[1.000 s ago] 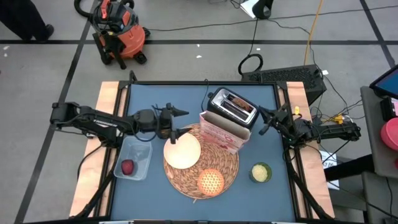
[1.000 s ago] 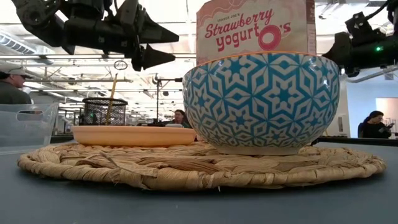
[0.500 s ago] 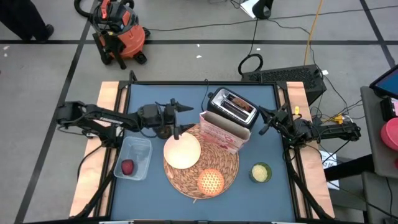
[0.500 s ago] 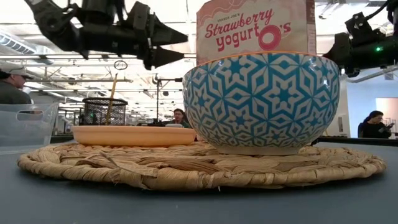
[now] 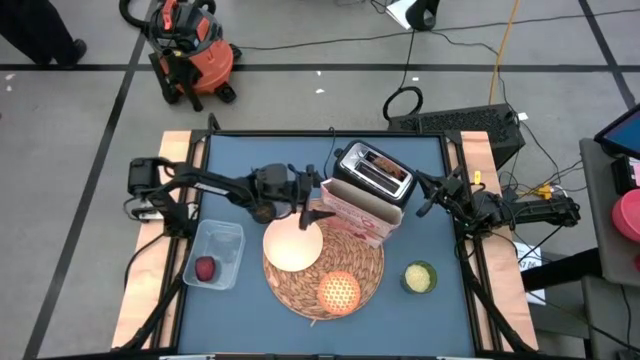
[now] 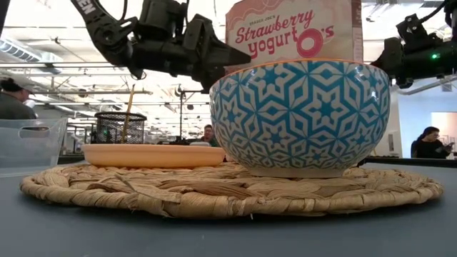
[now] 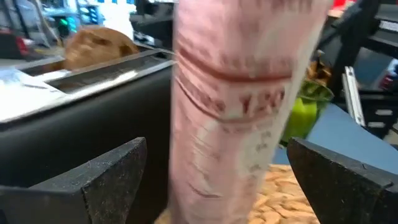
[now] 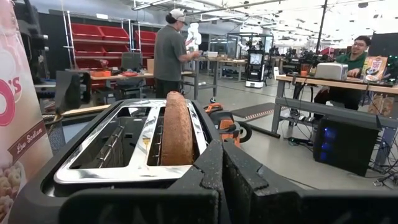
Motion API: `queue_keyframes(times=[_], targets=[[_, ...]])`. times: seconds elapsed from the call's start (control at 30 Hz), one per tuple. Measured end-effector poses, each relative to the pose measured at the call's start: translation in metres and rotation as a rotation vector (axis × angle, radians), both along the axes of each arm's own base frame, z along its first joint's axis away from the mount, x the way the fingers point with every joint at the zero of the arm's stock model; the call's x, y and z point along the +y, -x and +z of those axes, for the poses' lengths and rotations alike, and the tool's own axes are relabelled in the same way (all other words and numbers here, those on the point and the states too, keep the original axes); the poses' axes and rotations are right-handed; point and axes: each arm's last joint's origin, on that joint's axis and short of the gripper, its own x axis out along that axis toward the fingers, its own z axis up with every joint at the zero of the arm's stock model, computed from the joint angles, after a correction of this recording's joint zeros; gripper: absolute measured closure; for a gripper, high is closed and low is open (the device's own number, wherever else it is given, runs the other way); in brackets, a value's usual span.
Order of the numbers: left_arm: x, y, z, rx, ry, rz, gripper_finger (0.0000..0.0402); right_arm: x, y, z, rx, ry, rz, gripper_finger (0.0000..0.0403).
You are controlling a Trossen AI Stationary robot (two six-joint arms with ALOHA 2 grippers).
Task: Arrange a breakfast setting
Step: Pour the cereal into the orange bowl
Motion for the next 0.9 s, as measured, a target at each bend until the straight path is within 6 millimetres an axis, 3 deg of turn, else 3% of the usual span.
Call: queue_keyframes(times=[0.3, 0.6, 0.9], targets=[[-0.001, -0.002, -0.001, 0.005, 0.066, 0.003, 0.0009, 0.0, 0.0, 0.0, 0.0, 0.0, 0.0, 0.0403], [-0.01, -0.004, -0.001, -0.004, 0.014, 0.087, 0.0009, 0.0, 0.0, 0.0, 0.0, 0.0, 0.0, 0.0403], [-0.021, -0.005, -0.001, -0.009, -0.044, 0.051, 0.0009, 0.0, 0.0, 0.0, 0.002, 0.002, 0.0, 0.0403]])
